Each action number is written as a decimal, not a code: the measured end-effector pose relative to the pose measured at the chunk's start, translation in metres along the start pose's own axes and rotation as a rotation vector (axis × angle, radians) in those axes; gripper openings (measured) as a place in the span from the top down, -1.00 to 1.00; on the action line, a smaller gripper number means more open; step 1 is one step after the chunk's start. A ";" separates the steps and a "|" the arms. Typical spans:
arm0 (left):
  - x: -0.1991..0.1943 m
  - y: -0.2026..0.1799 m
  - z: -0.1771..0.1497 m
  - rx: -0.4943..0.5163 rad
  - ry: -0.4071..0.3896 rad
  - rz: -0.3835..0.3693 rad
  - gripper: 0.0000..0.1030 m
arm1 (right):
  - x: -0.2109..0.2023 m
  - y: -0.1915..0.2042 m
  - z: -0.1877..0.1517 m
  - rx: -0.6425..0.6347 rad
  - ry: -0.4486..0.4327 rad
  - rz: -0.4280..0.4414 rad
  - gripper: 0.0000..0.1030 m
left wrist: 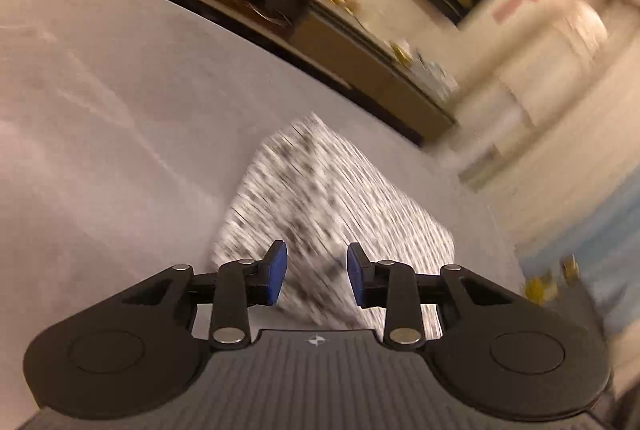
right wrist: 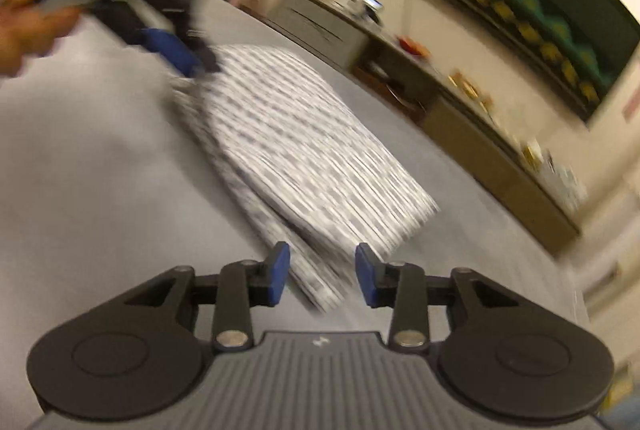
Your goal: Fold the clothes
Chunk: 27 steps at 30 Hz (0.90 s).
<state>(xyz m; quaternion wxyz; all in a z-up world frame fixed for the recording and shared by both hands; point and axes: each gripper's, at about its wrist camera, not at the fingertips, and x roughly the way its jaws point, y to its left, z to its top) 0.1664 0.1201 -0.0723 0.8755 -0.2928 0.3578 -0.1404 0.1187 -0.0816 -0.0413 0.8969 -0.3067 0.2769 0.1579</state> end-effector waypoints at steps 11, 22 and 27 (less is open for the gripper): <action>0.018 0.047 0.006 -0.113 0.083 0.018 0.28 | 0.070 0.059 0.089 -0.084 -0.009 0.095 0.72; 0.007 0.077 0.020 -0.206 0.055 0.028 0.38 | 0.092 0.070 0.106 0.068 0.038 0.129 0.75; -0.025 0.047 0.027 -0.072 -0.013 0.002 0.30 | 0.029 0.048 0.067 0.069 -0.088 0.175 0.04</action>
